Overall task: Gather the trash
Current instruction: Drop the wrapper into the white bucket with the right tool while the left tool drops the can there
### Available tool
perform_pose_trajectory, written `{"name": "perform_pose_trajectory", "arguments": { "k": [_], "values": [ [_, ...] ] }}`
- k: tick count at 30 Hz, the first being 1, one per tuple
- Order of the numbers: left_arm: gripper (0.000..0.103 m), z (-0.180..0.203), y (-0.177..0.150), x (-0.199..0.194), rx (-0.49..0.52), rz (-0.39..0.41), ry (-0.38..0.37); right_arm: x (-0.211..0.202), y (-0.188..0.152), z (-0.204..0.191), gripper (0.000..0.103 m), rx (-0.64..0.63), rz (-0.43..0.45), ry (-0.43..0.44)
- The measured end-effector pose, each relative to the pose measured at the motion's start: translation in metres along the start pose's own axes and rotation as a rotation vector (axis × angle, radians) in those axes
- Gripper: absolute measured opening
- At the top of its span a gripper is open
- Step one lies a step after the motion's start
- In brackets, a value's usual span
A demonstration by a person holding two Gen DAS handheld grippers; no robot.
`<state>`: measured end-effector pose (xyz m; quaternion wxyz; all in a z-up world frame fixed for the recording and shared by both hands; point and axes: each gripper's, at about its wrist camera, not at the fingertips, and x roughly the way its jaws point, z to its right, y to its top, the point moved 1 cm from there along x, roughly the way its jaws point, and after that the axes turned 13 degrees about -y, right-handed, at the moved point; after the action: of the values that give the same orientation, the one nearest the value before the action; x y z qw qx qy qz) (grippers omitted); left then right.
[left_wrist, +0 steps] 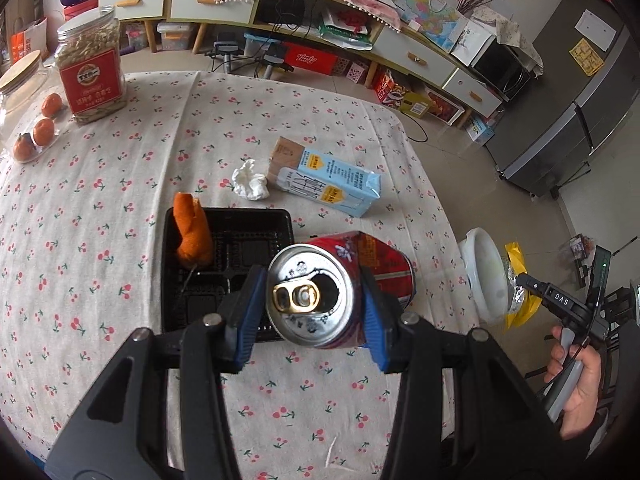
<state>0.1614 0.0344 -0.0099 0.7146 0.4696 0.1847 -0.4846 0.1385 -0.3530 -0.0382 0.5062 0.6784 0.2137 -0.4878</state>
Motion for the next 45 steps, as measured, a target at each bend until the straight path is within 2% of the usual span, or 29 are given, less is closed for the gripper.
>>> {"name": "perform_pose_trajectory", "arguments": {
  "k": [6, 8, 10, 18, 21, 27, 36, 37, 39, 40, 41, 45],
  "values": [
    [0.047, 0.025, -0.005, 0.017, 0.047, -0.013, -0.008, 0.018, 0.008, 0.03, 0.055, 0.053, -0.018, -0.014],
    [0.047, 0.034, -0.006, 0.021, 0.064, -0.015, -0.016, 0.025, 0.011, 0.037, 0.065, 0.058, -0.023, -0.018],
    [0.047, 0.045, -0.008, 0.026, 0.081, -0.021, -0.031, 0.029, 0.013, 0.043, 0.07, 0.07, -0.027, -0.015],
    [0.047, 0.103, -0.01, 0.069, 0.183, -0.078, -0.051, 0.021, 0.007, 0.07, 0.071, 0.112, -0.029, 0.006],
    [0.047, 0.128, -0.01, 0.092, 0.189, -0.111, -0.086, 0.013, 0.002, 0.083, 0.072, 0.111, -0.016, -0.018],
    [0.047, 0.187, -0.014, 0.145, 0.282, -0.171, -0.116, 0.002, -0.005, 0.108, 0.074, 0.101, 0.015, -0.069],
    [0.047, 0.227, -0.013, 0.192, 0.405, -0.153, -0.094, -0.008, -0.009, 0.135, 0.074, 0.13, 0.036, -0.082],
    [0.049, 0.229, -0.012, 0.193, 0.414, -0.148, -0.1, -0.009, -0.008, 0.135, 0.074, 0.129, 0.035, -0.08],
    [0.065, 0.23, -0.009, 0.194, 0.416, -0.139, -0.094, -0.01, -0.008, 0.136, 0.074, 0.129, 0.035, -0.075],
    [0.078, 0.23, -0.007, 0.19, 0.411, -0.122, -0.095, -0.011, -0.008, 0.135, 0.074, 0.127, 0.037, -0.073],
    [0.084, 0.229, -0.005, 0.186, 0.408, -0.108, -0.102, -0.012, -0.007, 0.134, 0.074, 0.124, 0.04, -0.072],
    [0.089, 0.221, -0.004, 0.167, 0.414, -0.105, -0.075, -0.018, -0.005, 0.125, 0.074, 0.108, 0.054, -0.066]
  ]
}}
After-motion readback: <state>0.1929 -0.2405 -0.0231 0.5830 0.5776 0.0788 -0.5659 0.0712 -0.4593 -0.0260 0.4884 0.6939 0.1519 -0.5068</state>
